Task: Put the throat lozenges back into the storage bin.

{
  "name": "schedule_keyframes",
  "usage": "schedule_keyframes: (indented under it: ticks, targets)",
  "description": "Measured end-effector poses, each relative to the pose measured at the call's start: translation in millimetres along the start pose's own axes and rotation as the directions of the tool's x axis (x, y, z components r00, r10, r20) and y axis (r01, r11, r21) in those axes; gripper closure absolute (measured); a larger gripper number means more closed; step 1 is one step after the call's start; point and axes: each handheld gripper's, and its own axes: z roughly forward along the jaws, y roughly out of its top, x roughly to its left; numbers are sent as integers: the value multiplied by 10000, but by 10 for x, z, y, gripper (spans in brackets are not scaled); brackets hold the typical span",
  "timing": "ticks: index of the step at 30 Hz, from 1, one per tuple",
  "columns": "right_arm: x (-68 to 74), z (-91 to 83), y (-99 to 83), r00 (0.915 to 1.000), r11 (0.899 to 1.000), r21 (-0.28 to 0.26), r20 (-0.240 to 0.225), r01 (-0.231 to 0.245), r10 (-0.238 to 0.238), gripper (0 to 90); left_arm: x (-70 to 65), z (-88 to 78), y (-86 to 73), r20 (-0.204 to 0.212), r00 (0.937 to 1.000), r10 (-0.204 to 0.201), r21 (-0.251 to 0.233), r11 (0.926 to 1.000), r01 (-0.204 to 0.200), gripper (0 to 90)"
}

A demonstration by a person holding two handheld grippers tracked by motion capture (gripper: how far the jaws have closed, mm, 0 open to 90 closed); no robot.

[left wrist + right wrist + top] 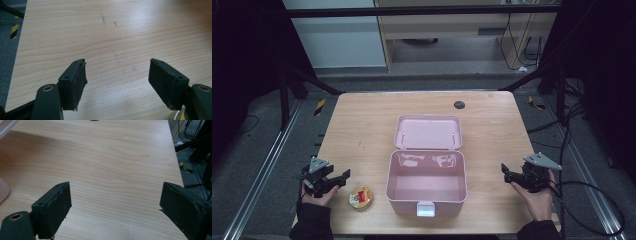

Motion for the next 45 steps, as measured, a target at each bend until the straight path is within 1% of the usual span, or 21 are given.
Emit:
schedule_keyframes:
  ticks: [13, 16, 17, 20, 22, 24, 26, 28, 29, 30, 32, 33, 36, 37, 38, 39, 40, 41, 43, 44, 45]
  targets:
    - [9, -26, 44, 9999, 9999, 13, 17, 141, -141, 98, -87, -21, 246, 821, 9922, 942, 214, 9951, -962, 291]
    - [5, -29, 44, 9997, 9997, 36, 43, 240, -240, 94, -107, -47, 327, 984, 9877, 1214, 290, 9918, -1248, 288]
    - [0, -31, 44, 9995, 9995, 46, 94, 307, -308, 90, -111, -80, 378, 1141, 9828, 1451, 456, 9875, -1510, 279]
    - [-7, -33, 45, 9995, 9995, 57, 67, 315, -316, 85, -117, -122, 417, 1188, 9791, 1649, 577, 9833, -1726, 274]
    - [-7, -32, 44, 9993, 9992, 120, 48, 382, -383, 81, -115, -191, 462, 1289, 9727, 1931, 747, 9762, -2037, 274]
    - [-5, -30, 44, 9991, 9990, 132, 58, 423, -424, 79, -114, -213, 471, 1348, 9705, 1997, 788, 9742, -2114, 274]
    - [-7, -32, 46, 9985, 9984, 88, 33, 552, -552, 77, -100, -274, 485, 1584, 9623, 2213, 871, 9676, -2368, 273]
    - [-6, -34, 45, 9984, 9983, 74, -2, 574, -574, 76, -97, -290, 485, 1647, 9599, 2270, 868, 9660, -2434, 274]
    - [-5, -32, 44, 9982, 9982, 60, 4, 596, -596, 76, -93, -305, 483, 1754, 9564, 2336, 905, 9635, -2519, 279]
    - [-3, -30, 43, 9981, 9981, 50, 6, 612, -612, 76, -82, -330, 480, 1948, 9475, 2536, 1007, 9557, -2765, 282]
    - [-2, -28, 42, 9980, 9980, 61, -7, 632, -632, 74, -82, -339, 474, 2064, 9440, 2573, 1044, 9535, -2827, 283]
    - [-2, -23, 40, 9974, 9974, 45, -15, 723, -723, 72, -76, -355, 464, 2351, 9333, 2713, 1117, 9464, -3032, 283]
    - [4, -20, 33, 9972, 9972, 70, -80, 747, -746, 69, -81, -371, 438, 2797, 9168, 2850, 1233, 9364, -3286, 281]
    - [4, -19, 30, 9971, 9971, 97, -90, 753, -752, 69, -81, -371, 438, 2797, 9168, 2850, 1233, 9364, -3286, 277]
    - [4, -19, 30, 9971, 9971, 97, -90, 753, -752, 69, -88, -375, 426, 2945, 9107, 2896, 1254, 9330, -3372, 277]
    - [4, -16, 26, 9968, 9967, 145, -73, 798, -797, 69, -103, -380, 404, 3209, 8980, 3011, 1353, 9238, -3581, 269]
    - [4, -15, 25, 9966, 9965, 147, -68, 819, -818, 68, -114, -381, 392, 3302, 8922, 3082, 1385, 9191, -3688, 265]
    - [4, -15, 25, 9966, 9965, 147, -68, 819, -818, 68, -114, -381, 392, 3302, 8922, 3082, 1385, 9191, -3688, 261]
    - [8, -13, 25, 9964, 9963, 127, -86, 845, -844, 68, -136, -383, 372, 3504, 8796, 3218, 1458, 9089, -3906, 257]
    - [10, -11, 24, 9962, 9962, 132, -101, 863, -862, 68, -158, -385, 359, 3702, 8672, 3331, 1538, 8986, -4108, 250]
    - [12, -10, 23, 9962, 9961, 161, -120, 863, -861, 67, -172, -383, 351, 3799, 8612, 3376, 1537, 8951, -4186, 246]
